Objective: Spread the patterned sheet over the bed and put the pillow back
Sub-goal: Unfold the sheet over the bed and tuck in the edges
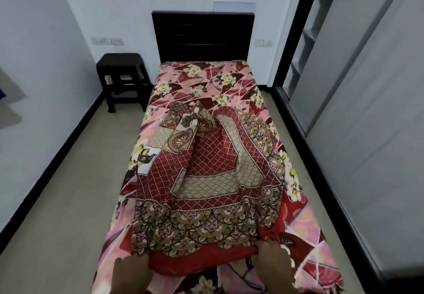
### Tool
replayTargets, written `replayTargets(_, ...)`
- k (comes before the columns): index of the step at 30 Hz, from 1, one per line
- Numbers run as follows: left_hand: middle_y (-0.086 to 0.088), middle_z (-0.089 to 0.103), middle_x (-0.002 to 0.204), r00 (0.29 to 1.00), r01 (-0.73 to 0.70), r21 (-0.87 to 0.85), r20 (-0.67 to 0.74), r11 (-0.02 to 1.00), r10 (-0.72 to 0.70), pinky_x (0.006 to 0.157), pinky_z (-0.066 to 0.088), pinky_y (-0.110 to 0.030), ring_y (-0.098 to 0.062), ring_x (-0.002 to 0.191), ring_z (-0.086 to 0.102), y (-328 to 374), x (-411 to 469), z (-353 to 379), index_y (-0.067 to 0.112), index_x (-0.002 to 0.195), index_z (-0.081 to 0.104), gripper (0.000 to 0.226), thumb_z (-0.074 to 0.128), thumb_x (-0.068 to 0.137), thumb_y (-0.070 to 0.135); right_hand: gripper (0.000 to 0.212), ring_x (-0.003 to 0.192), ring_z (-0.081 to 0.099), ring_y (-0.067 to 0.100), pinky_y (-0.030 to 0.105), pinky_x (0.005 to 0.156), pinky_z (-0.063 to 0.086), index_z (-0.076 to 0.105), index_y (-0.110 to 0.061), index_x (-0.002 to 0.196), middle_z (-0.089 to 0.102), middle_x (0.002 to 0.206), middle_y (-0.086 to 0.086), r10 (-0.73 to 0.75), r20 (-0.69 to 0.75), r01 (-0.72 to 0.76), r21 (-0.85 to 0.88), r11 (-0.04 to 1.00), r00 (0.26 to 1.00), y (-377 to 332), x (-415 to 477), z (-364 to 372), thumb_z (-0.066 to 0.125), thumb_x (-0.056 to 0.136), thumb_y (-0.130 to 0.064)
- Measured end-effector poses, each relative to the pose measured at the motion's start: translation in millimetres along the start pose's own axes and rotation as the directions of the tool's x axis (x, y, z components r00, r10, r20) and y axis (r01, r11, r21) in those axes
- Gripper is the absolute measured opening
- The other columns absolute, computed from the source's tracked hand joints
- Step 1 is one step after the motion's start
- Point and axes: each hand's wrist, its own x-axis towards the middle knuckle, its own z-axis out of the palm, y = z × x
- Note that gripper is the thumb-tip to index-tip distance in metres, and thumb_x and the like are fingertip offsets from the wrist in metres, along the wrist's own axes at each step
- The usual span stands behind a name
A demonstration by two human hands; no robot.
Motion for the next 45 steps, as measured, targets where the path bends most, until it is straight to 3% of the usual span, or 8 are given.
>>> replayTargets(4,-0.018,0.065,0.129,0.971,0.024,-0.026,0.238,0.999,-0.017,0.086,0.053,-0.053,-0.043,0.1,0.068,-11,3,69,0.038,0.124,0.067,0.058,0.055,0.069,0.054,0.057,0.132,0.051,0.024,0.035,0.102,0.045,0.047,-0.043,0.144,0.057,0.139,-0.002,-0.019,0.12,0.017,0.012,1.0,0.993,24,-21,41,0.053,0.087,-0.046)
replayTargets(8,-0.026,0.073,0.09,0.999,-0.025,-0.059,0.042,0.998,0.028,0.058,0.055,-0.064,-0.042,0.056,0.069,2,-6,83,0.035,0.122,0.055,0.076,0.039,0.055,0.066,0.076,0.14,0.038,0.027,0.039,0.106,0.042,0.017,-0.039,0.159,0.041,0.153,0.002,-0.041,0.224,0.052,-0.044,0.998,0.974,44,-23,74,0.052,0.092,-0.038)
replayTargets(14,0.004,0.059,0.137,0.998,-0.01,0.136,0.064,0.991,0.001,0.093,0.045,-0.033,-0.014,0.112,0.065,20,-12,97,0.049,0.153,0.02,0.072,0.032,0.087,0.076,0.082,0.14,0.036,0.032,0.042,0.111,0.04,0.004,-0.031,0.162,0.033,0.156,0.01,-0.091,0.388,0.098,0.001,0.995,0.917,56,-6,122,0.05,0.093,-0.033)
replayTargets(17,0.009,0.058,0.137,0.982,0.009,0.205,0.184,0.979,-0.047,0.095,0.05,-0.029,-0.01,0.116,0.062,48,-3,100,0.043,0.141,0.047,0.053,0.042,0.091,0.056,0.077,0.128,0.052,0.033,0.041,0.104,0.046,0.016,-0.035,0.159,0.047,0.145,0.011,-0.136,0.457,0.136,0.031,0.99,0.879,59,2,135,0.05,0.091,-0.028)
replayTargets(22,0.0,0.069,0.118,0.978,-0.196,-0.023,0.063,0.98,0.197,0.088,0.052,-0.036,-0.02,0.107,0.065,149,24,73,0.028,0.13,0.055,0.039,0.044,0.095,0.043,0.025,0.087,0.066,0.016,0.028,0.076,0.052,0.062,-0.026,0.111,0.069,0.097,-0.003,-0.005,0.023,0.001,0.199,0.98,1.0,64,21,123,0.046,0.094,-0.035)
replayTargets(28,-0.005,0.067,0.105,0.924,-0.382,-0.246,-0.113,0.891,0.365,0.081,0.052,-0.037,-0.024,0.098,0.062,237,74,65,0.021,0.118,0.06,0.031,0.041,0.099,0.035,0.026,0.091,0.065,0.026,0.035,0.074,0.054,0.067,-0.021,0.111,0.067,0.106,0.004,0.459,-0.11,-0.328,0.555,0.764,0.882,123,92,123,0.064,0.086,-0.027)
replayTargets(37,-0.005,0.057,0.127,0.939,-0.316,-0.326,0.026,0.891,0.343,0.102,0.043,-0.04,-0.027,0.121,0.047,249,119,143,0.018,0.127,0.054,0.043,0.047,0.096,0.048,0.102,0.129,0.037,0.03,0.042,0.108,0.039,0.031,-0.018,0.151,0.038,0.142,0.013,0.19,-0.065,-0.186,0.054,0.981,0.98,143,168,139,0.086,0.068,-0.039)
replayTargets(45,-0.005,0.05,0.132,0.921,-0.239,-0.32,0.224,0.917,0.319,0.103,0.043,-0.046,-0.028,0.125,0.042,256,143,139,0.02,0.124,0.05,0.049,0.054,0.085,0.049,0.025,0.095,0.067,0.031,0.041,0.076,0.057,0.062,-0.007,0.121,0.07,0.11,0.015,0.217,-0.443,-0.163,0.157,0.974,0.87,132,180,154,0.053,0.1,-0.017)
